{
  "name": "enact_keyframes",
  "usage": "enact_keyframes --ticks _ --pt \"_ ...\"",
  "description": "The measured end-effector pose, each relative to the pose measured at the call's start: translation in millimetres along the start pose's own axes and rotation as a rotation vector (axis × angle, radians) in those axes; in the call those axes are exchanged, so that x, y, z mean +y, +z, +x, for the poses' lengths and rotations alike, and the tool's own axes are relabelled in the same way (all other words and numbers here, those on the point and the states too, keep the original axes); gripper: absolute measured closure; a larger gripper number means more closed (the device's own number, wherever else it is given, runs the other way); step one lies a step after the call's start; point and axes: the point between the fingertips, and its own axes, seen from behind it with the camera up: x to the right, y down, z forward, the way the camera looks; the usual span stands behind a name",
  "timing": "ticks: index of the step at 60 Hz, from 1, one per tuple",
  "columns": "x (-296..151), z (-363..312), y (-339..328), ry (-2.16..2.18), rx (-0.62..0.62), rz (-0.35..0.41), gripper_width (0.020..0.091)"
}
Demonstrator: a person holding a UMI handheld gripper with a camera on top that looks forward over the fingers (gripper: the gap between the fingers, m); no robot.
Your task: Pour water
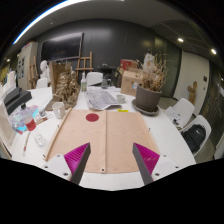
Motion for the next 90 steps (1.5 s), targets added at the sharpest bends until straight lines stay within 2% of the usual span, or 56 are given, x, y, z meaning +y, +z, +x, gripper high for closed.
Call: enact_keyframes --ticks 10,23,38,47,49,52,56,59,62,72,74,82,90 --pt "7.5 -47.4 -4.2 -0.032 -0.043 -0.004 0.0248" --pt "33.6 -175.8 -3.0 -0.059 -0.161 -0.001 0.0247" --pt "27.3 -338.4 28.7 -0.052 -0.276 0.109 0.0247" --pt "12.9 -385.9 84.1 -0.035 -0.227 0.154 0.0257" --pt "9.0 -389.6 95.0 -0.022 -0.208 0.161 0.0275" --pt "4.0 -394.2 109.5 0.001 -0.186 0.172 0.0344" --pt "1.6 -396.4 125.3 0.022 -0.157 0.174 0.0469" --pt "-0.6 -398.2 132.9 0.034 -0.149 0.183 0.0597" --pt "-3.5 -398.5 135.0 0.042 -0.142 0.194 0.0620" --pt "-5.3 -400.8 138.9 0.038 -0.144 0.203 0.0812" --pt "-6.3 -400.9 139.5 0.038 -0.143 0.204 0.0834" --pt "-16.6 -404.4 140.0 0.051 -0.143 0.190 0.0836" --pt "-64.2 -425.9 140.2 0.156 -0.205 0.214 0.0837"
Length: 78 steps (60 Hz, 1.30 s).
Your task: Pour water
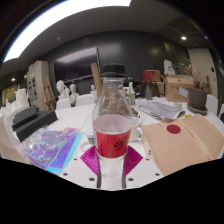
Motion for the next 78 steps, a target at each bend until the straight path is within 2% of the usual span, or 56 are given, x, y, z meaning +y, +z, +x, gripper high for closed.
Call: enact_keyframes --ticks 13,23,40,49,54,69,78 --pt "-111.2 -72.5 45.3 0.368 -0.219 0.095 0.0838" --pt "-166.6 -101.3 81.9 0.826 -0.372 0.085 0.0840" --pt "-161.1 -96.2 137.6 1.605 -0.515 -0.057 0.0836" --pt "-155.3 -91.4 153.6 1.777 -0.546 -0.116 0.0838" --pt "-153.0 -86.9 163.1 1.869 -0.562 -0.125 0.0840" --pt "-149.5 -88.6 166.1 1.898 -0.583 -0.193 0.0839" --pt "-156.1 -95.0 152.8 1.681 -0.589 -0.221 0.0841"
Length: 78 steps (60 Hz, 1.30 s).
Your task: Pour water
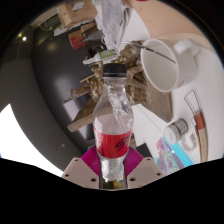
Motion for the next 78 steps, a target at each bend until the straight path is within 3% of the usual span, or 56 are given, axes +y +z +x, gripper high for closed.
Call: enact_keyframes --ticks 6,11,23,35,44,52,67,72,78 --pt "2.6 -22.8 -7.5 -0.300 0.042 -0.023 0.0839" --pt "-14.3 -54.9 -24.6 -0.606 0.057 0.002 0.0837" --pt "-94.0 -140.8 -67.5 -1.149 0.114 0.186 0.0837" --pt "-226.9 -149.2 -127.8 -1.599 0.386 0.370 0.0836" --pt "-310.3 -100.2 -166.7 -1.742 0.600 0.375 0.0838" --pt "-354.2 -52.7 -189.0 -1.813 0.721 0.344 0.0838" --pt "-380.9 4.5 -195.7 -1.778 0.768 0.324 0.0833" --pt "-381.3 1.3 -193.1 -1.791 0.745 0.354 0.0830" --pt "-382.1 0.7 -194.0 -1.787 0.735 0.373 0.0747"
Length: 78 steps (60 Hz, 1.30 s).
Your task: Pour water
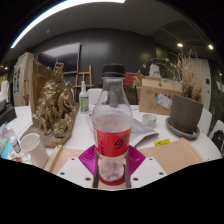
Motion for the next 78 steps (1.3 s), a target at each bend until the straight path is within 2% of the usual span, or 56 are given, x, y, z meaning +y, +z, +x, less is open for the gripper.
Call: enact_keyframes --ticks 6,7,11,12,14,18,30,41,52,63,73,78 --pt "0.1 1.7 -2.3 0.027 0.008 -0.022 0.0611" --pt "1.9 2.8 -2.2 0.031 0.008 -0.030 0.0568" --pt "5.4 2.1 -10.3 0.040 0.011 -0.069 0.0275" --pt "5.7 2.2 -12.9 0.041 0.010 -0.077 0.0230" --pt "6.6 0.9 -19.1 0.044 0.014 -0.093 0.0267" --pt "7.3 -3.2 -38.0 0.050 0.026 -0.127 0.0243" --pt "-7.5 -33.6 -149.8 0.048 0.056 -0.196 0.0247" --pt "-19.0 -76.5 -278.1 -0.006 0.059 -0.208 0.0245" --pt "-21.2 -120.9 -369.4 -0.052 0.029 -0.215 0.0247" --pt "-17.0 -137.2 -412.8 -0.101 0.033 -0.206 0.0249" --pt "-6.5 -138.8 -421.6 -0.057 0.006 -0.240 0.0249" --pt "-15.7 -133.8 -421.1 -0.035 -0.015 -0.215 0.0248"
